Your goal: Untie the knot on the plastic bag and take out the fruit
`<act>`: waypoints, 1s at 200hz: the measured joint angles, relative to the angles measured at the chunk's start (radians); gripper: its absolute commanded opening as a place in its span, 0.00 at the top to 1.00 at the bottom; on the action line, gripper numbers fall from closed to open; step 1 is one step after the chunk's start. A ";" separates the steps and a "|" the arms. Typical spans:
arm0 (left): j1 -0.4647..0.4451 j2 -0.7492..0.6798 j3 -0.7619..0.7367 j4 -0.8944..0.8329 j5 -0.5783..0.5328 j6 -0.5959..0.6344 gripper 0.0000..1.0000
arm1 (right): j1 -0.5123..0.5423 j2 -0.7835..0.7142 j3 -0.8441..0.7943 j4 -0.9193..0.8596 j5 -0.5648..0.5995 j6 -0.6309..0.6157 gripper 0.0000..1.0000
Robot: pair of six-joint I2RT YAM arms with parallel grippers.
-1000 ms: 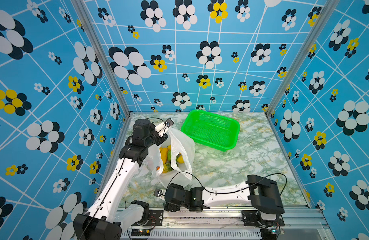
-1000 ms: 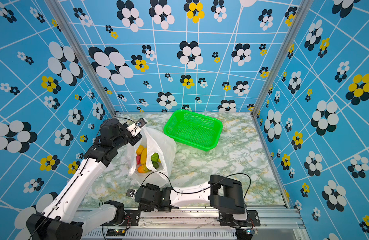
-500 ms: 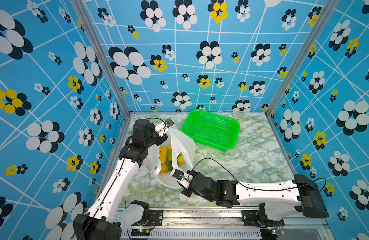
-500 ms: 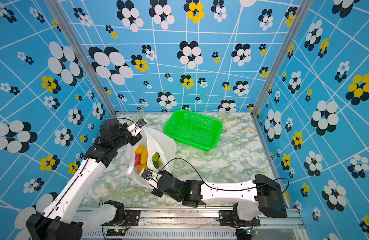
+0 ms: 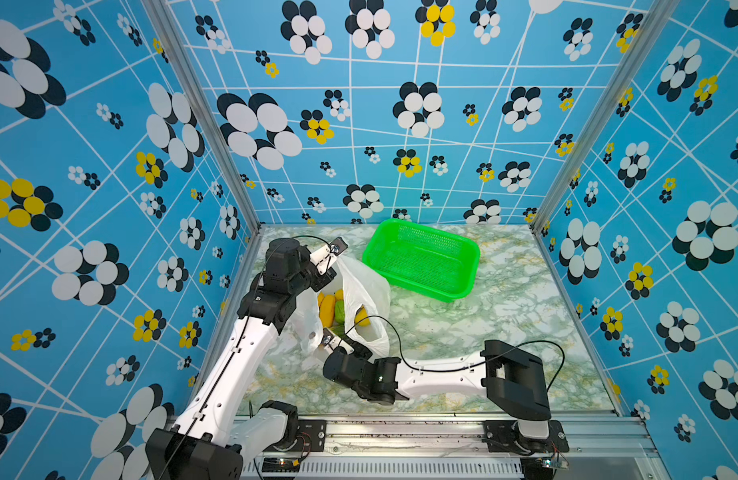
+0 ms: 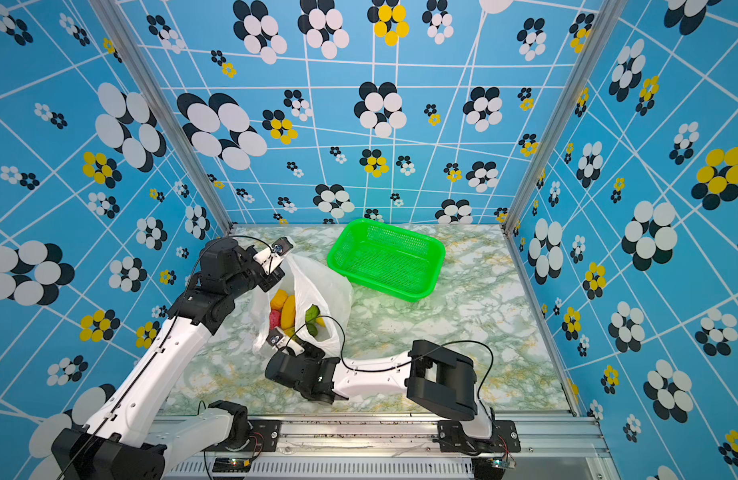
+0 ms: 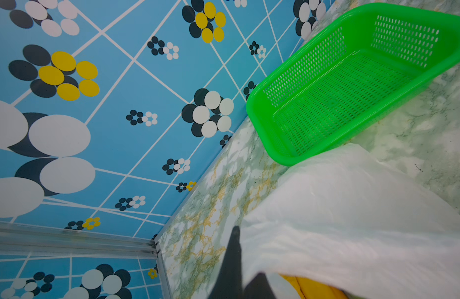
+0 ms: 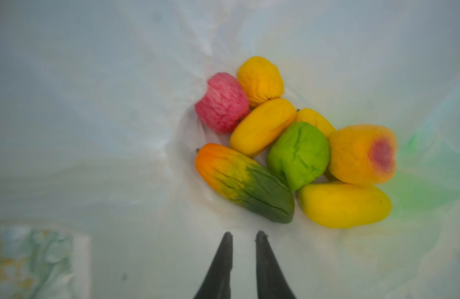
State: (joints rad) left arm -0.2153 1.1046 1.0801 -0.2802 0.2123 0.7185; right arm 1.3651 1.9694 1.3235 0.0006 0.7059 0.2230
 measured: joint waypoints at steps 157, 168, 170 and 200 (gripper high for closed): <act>-0.004 -0.086 -0.090 0.117 0.000 0.041 1.00 | -0.039 0.444 0.457 -0.121 -0.002 0.084 0.06; -0.006 -0.093 -0.099 0.129 0.001 0.045 1.00 | -0.047 0.486 0.526 -0.130 -0.014 0.081 0.07; -0.006 -0.094 -0.101 0.131 0.001 0.045 1.00 | -0.048 0.492 0.537 -0.132 -0.016 0.081 0.07; -0.007 -0.117 -0.141 0.164 0.002 0.060 1.00 | -0.066 0.523 0.579 -0.123 -0.039 0.072 0.08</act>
State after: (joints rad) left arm -0.2226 0.9878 0.9390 -0.1162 0.2146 0.7788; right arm 1.2991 2.4928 1.9030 -0.1226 0.6674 0.2947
